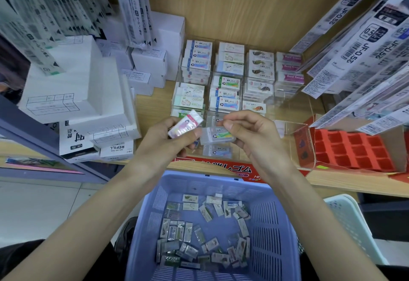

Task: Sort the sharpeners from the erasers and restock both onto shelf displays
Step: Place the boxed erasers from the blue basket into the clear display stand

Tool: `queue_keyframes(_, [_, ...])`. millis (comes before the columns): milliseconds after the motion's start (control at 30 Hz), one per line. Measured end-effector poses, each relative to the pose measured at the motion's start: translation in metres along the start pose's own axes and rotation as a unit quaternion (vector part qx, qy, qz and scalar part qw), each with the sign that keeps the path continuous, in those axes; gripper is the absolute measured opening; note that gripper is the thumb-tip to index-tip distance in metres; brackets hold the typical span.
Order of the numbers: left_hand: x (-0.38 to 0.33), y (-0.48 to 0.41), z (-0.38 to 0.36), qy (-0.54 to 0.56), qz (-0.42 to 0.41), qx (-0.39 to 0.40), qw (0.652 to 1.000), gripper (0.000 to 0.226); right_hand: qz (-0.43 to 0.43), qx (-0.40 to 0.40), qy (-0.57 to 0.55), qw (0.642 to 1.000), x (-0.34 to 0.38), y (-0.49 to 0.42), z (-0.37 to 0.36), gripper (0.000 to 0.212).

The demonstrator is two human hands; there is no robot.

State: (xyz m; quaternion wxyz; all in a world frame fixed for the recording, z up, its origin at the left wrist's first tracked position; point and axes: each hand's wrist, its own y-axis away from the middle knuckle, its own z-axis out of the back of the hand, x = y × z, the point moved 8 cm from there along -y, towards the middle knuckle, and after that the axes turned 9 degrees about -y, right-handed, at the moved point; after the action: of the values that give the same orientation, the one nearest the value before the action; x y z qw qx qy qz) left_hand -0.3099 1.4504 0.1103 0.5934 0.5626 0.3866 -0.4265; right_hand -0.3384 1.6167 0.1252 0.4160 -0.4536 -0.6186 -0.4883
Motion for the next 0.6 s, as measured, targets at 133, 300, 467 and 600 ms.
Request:
queue_keyframes(133, [0.001,-0.001,-0.003,0.052,0.016,-0.002,0.999,0.016,0.05,0.004,0.064,0.997,0.009,0.004,0.001,0.016])
queue_keyframes(300, [0.002,-0.003,-0.004,0.05,0.027,-0.009,0.998,0.031,0.092,0.022,0.078,0.992,0.018,0.007,-0.002,0.013])
queue_keyframes(467, [0.008,-0.008,0.0,0.042,0.043,-0.027,0.998,0.024,0.198,0.083,0.329,0.92,0.02,0.013,-0.001,0.016])
queue_keyframes(600, [0.008,-0.009,-0.004,0.04,0.043,-0.025,0.998,0.022,0.283,0.098,0.435,0.849,0.014,0.015,-0.002,0.029])
